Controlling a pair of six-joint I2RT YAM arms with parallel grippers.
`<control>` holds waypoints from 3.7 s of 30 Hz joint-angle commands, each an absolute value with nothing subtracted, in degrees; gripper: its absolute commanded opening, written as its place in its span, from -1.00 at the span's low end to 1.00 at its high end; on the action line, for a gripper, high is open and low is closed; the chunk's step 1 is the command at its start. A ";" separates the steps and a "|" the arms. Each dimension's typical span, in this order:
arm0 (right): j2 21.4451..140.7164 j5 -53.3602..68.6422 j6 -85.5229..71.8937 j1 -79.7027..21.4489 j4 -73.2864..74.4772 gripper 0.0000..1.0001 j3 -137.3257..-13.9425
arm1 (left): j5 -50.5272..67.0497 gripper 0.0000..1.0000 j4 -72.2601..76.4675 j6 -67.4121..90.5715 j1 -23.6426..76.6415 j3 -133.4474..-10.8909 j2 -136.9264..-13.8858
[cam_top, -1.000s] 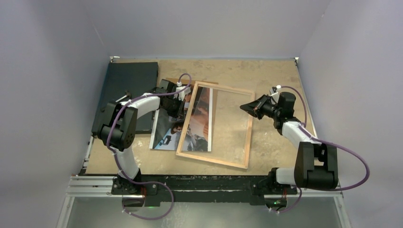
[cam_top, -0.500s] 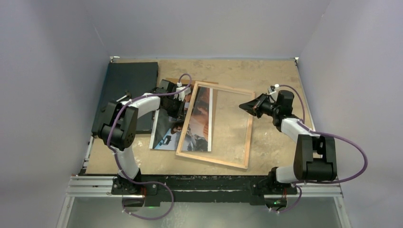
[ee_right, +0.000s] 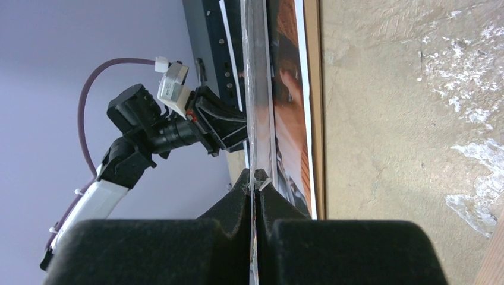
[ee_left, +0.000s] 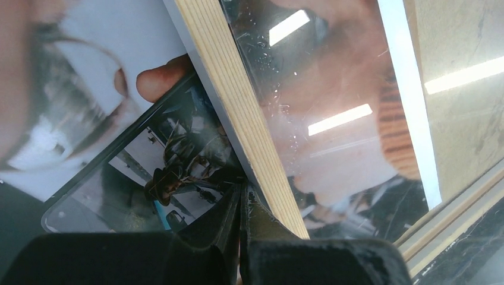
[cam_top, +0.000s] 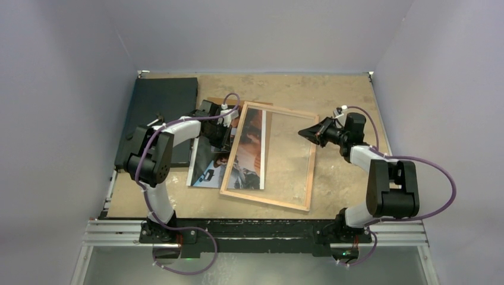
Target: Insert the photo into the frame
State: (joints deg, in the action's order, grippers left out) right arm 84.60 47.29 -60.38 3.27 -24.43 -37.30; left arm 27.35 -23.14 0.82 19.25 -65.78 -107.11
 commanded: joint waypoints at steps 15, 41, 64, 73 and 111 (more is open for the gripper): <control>86.79 49.81 -61.33 1.85 -29.05 -1.00 -40.27 | 29.87 -1.00 -21.26 0.26 19.13 -67.19 -107.76; 87.16 45.27 -66.09 -6.77 -32.02 -1.00 -39.08 | 30.20 -1.00 -20.73 0.26 19.13 -66.16 -107.49; 85.91 31.90 -44.66 -6.68 -5.10 0.10 -49.60 | 29.71 -1.00 -20.44 -0.95 19.07 -65.13 -105.93; 85.33 24.04 -37.01 -7.13 7.28 0.97 -56.36 | 29.75 -1.00 -20.41 -1.10 18.99 -64.93 -105.69; 91.65 8.84 -30.79 -12.00 14.66 0.97 -61.41 | 30.22 -1.00 -20.31 -0.54 18.99 -65.00 -106.00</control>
State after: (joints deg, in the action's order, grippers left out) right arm 91.66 10.76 -31.20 -10.28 14.06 -58.30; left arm 28.38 -21.47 -0.67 18.57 -65.34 -107.11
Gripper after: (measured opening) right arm 0.986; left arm 0.002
